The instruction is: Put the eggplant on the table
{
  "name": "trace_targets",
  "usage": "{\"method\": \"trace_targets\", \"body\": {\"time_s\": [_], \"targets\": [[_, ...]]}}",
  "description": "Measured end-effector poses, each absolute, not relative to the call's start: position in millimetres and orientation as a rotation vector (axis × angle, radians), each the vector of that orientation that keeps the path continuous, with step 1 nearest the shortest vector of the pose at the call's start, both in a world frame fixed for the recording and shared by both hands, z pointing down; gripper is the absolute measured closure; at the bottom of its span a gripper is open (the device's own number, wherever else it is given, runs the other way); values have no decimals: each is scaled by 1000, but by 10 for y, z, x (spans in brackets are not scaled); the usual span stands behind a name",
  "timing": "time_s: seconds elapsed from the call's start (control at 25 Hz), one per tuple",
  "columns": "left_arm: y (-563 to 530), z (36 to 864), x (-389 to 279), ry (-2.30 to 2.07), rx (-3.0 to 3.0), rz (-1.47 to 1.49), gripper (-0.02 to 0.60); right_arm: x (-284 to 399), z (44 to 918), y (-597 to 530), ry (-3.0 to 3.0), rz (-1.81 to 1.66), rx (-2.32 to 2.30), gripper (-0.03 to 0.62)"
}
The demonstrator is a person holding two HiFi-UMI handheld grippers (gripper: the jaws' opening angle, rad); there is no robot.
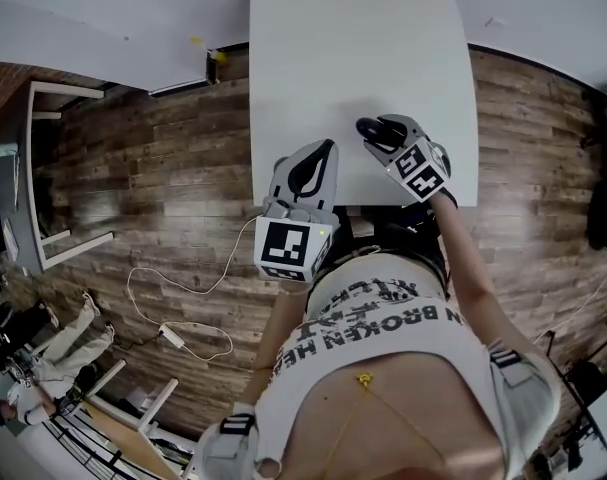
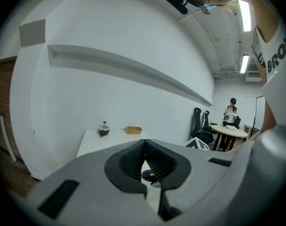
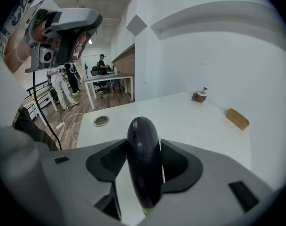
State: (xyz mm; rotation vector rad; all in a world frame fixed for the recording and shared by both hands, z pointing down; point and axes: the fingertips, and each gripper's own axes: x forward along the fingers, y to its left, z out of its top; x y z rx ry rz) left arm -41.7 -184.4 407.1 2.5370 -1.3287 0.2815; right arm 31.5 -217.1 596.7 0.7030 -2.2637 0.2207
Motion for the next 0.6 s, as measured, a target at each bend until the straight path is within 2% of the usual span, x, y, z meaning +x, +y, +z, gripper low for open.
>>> {"method": "trace_targets", "body": {"time_s": [0.6], "targets": [[-1759, 4109, -573, -1383, 2487, 296, 575, 313, 6523, -2075, -2183, 302, 593, 373]]}}
